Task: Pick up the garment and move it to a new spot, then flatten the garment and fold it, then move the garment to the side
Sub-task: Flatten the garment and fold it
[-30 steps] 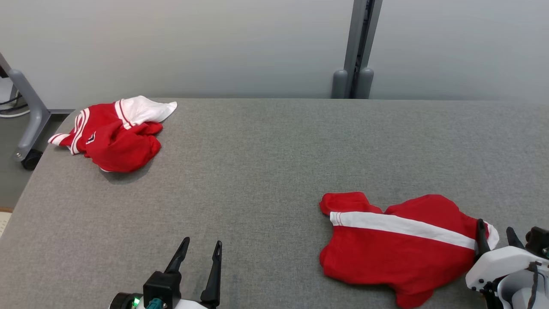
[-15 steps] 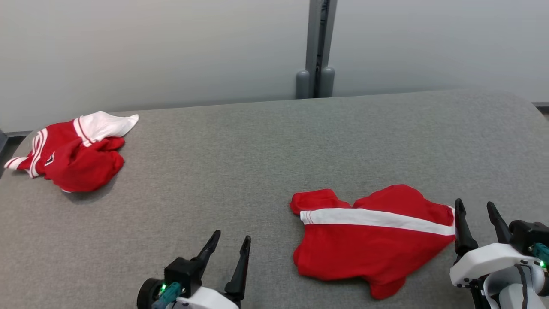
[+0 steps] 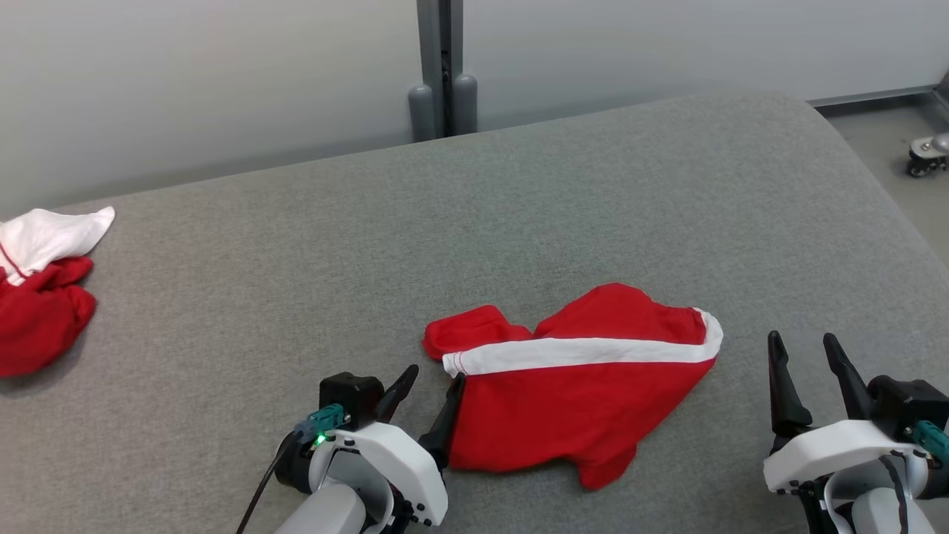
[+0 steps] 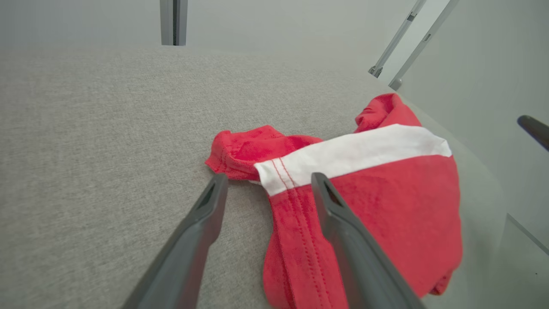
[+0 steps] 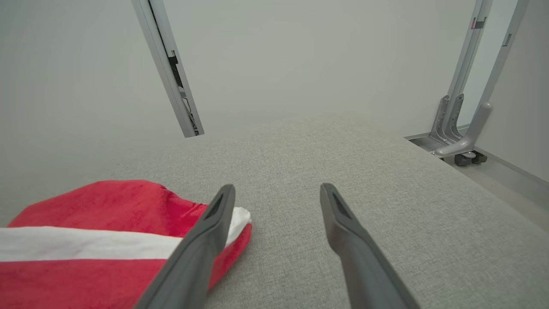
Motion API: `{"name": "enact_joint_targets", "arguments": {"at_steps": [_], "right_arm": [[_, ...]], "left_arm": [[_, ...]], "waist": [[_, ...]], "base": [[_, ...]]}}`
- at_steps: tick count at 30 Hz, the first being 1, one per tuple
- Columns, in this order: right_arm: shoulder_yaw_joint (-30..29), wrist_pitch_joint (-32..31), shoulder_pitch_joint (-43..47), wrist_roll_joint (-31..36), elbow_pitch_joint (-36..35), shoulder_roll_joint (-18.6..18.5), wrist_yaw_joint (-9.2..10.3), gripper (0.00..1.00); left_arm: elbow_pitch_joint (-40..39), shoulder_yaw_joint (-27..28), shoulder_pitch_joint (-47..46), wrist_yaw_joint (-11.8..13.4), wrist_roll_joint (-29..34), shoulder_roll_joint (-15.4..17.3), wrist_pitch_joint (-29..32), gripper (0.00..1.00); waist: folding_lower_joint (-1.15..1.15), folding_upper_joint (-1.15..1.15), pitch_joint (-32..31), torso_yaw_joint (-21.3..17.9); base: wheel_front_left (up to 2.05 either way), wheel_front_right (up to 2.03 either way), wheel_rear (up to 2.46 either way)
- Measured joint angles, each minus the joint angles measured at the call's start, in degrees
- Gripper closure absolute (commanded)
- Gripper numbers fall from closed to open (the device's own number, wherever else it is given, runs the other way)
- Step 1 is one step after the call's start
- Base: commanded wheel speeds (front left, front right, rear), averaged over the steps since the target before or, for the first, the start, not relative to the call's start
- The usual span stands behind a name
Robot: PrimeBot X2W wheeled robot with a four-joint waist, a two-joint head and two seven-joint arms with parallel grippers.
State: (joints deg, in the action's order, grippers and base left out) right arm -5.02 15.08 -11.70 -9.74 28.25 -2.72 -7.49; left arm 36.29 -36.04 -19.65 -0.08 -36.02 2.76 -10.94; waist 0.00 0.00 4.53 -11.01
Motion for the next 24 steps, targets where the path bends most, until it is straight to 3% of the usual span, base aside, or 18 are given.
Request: {"name": "enact_joint_targets", "arguments": {"at_steps": [8, 18, 19, 21, 23, 24], "right_arm": [[0.14, 0.0, -0.01, -0.62, -0.81, -0.02, 0.0, 0.0], [0.46, 0.0, -0.45, -0.93, -1.13, 0.0, 0.0, 0.0], [0.44, 0.0, -0.62, -0.94, -1.18, -0.01, 0.0, 0.0], [0.18, 0.0, -0.64, -0.93, -1.23, -0.01, 0.0, 0.0], [-0.19, 0.0, -0.63, -0.89, -1.3, -0.02, 0.0, 0.0], [-0.35, 0.0, -0.6, -0.85, -1.32, -0.01, 0.0, 0.0]], "left_arm": [[3.78, -3.9, -3.64, -1.66, -8.96, -0.03, 0.4, 0.0], [7.15, -7.73, -6.88, -2.7, -14.39, -0.01, -1.19, 0.0], [7.13, -8.13, -7.24, -2.89, -15.06, -0.04, -1.26, 0.07], [7.12, -9.2, -7.69, -2.94, -15.97, -0.03, -1.62, 0.64], [7.13, -9.9, -7.83, -2.93, -16.46, -0.03, -2.27, 0.99], [7.15, -10.2, -7.85, -2.9, -16.49, -0.03, -2.53, 1.0]], "waist": [[0.0, 0.0, 2.35, -2.71], [0.0, 0.0, 3.21, -3.85], [0.0, 0.0, 3.27, -3.91], [0.0, 0.0, 3.29, -3.91], [0.0, 0.0, 3.24, -3.76], [0.0, 0.0, 3.16, -3.64]], "base": [[0.0, 0.0, 0.0], [0.0, 0.0, 0.0], [0.0, 0.0, 0.0], [0.0, 0.0, 0.0], [0.0, 0.0, 0.0], [0.0, 0.0, 0.0]]}}
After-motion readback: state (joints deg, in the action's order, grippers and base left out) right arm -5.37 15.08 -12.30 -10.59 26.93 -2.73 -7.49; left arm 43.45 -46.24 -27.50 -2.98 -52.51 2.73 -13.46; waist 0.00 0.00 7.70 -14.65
